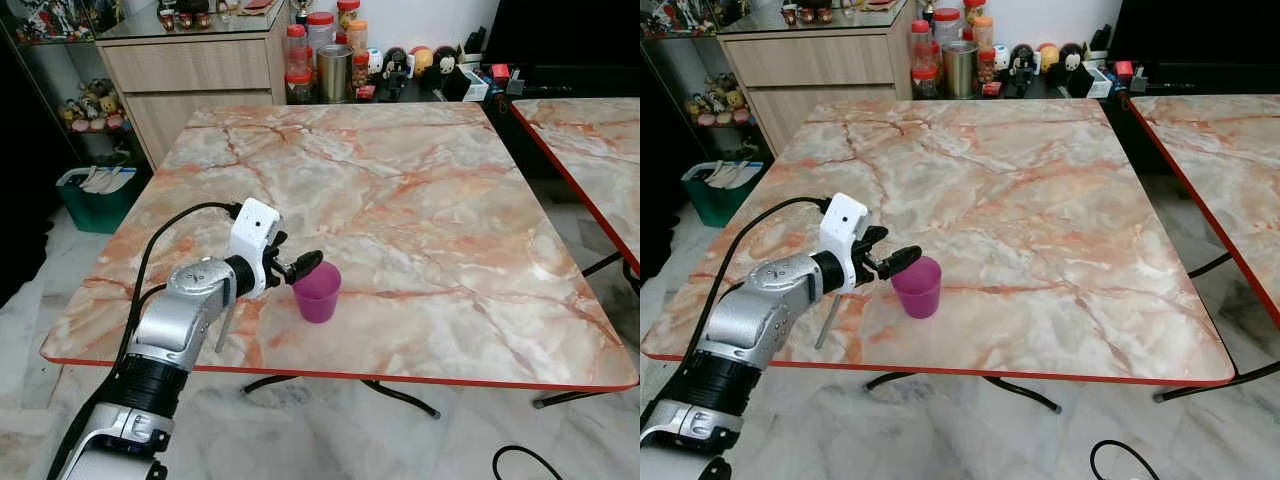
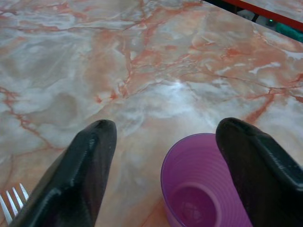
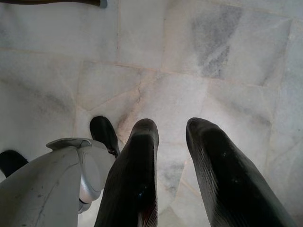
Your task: Setting the table
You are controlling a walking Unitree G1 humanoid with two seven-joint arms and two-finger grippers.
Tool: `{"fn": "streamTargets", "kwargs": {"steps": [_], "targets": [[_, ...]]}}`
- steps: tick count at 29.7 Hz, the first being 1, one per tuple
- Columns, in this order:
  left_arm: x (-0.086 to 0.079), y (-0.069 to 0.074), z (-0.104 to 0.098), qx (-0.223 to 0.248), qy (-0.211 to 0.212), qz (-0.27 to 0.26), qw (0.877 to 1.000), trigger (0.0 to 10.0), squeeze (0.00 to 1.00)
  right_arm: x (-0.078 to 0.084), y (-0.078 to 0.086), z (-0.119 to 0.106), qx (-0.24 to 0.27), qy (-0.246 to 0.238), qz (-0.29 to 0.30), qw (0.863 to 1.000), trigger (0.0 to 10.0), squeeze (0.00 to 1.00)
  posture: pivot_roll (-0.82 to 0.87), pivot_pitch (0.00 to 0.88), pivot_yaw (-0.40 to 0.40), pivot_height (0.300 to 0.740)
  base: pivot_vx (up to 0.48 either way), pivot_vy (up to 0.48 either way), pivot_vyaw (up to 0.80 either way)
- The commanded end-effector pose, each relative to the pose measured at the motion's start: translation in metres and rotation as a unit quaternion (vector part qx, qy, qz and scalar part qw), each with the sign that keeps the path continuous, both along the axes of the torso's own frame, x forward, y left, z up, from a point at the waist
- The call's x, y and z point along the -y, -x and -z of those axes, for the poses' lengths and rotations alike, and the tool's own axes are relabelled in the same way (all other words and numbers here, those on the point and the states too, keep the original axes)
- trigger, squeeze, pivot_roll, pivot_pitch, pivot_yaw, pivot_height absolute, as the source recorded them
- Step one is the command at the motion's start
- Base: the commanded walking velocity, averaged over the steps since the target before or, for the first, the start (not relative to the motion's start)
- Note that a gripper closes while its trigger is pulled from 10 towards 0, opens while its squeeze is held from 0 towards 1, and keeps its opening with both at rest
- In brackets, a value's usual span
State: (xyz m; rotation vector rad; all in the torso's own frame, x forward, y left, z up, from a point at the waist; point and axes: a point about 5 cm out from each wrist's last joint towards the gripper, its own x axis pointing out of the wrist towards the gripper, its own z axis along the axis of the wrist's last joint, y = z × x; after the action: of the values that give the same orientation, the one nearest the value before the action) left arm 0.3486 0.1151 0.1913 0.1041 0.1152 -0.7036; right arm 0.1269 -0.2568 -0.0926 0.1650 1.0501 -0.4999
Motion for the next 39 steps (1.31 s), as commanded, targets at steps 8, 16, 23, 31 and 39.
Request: {"fn": "streamTargets", "kwargs": {"steps": [8, 16, 23, 31, 39], "targets": [[0.001, 0.004, 0.01, -0.016, -0.028, 0.015, 0.999, 10.0, 0.0, 0.0, 0.004, 0.001, -0.005, -0.001, 0.006, 1.0, 10.0, 0.0, 0.06, 0.098, 0.028, 0.74, 0.0, 0.0, 0.0], [0.001, 0.007, 0.019, -0.028, -0.042, 0.018, 0.999, 10.0, 0.0, 0.0, 0.004, 0.001, -0.006, -0.001, 0.006, 1.0, 10.0, 0.0, 0.06, 0.094, 0.027, 0.74, 0.0, 0.0, 0.0], [0.001, 0.006, 0.02, -0.031, -0.044, 0.016, 0.998, 10.0, 0.0, 0.001, 0.005, 0.001, -0.006, 0.0, 0.006, 1.0, 10.0, 0.0, 0.06, 0.092, 0.028, 0.74, 0.0, 0.0, 0.0], [0.004, 0.007, 0.026, -0.041, -0.053, 0.024, 0.997, 10.0, 0.0, 0.001, 0.005, 0.001, -0.005, -0.001, 0.007, 1.0, 10.0, 0.0, 0.06, 0.092, 0.03, 0.74, 0.0, 0.0, 0.0], [0.004, 0.008, 0.03, -0.051, -0.066, 0.029, 0.996, 10.0, 0.0, 0.0, 0.004, 0.001, -0.005, 0.0, 0.007, 1.0, 10.0, 0.0, 0.06, 0.094, 0.029, 0.74, 0.0, 0.0, 0.0]]}}
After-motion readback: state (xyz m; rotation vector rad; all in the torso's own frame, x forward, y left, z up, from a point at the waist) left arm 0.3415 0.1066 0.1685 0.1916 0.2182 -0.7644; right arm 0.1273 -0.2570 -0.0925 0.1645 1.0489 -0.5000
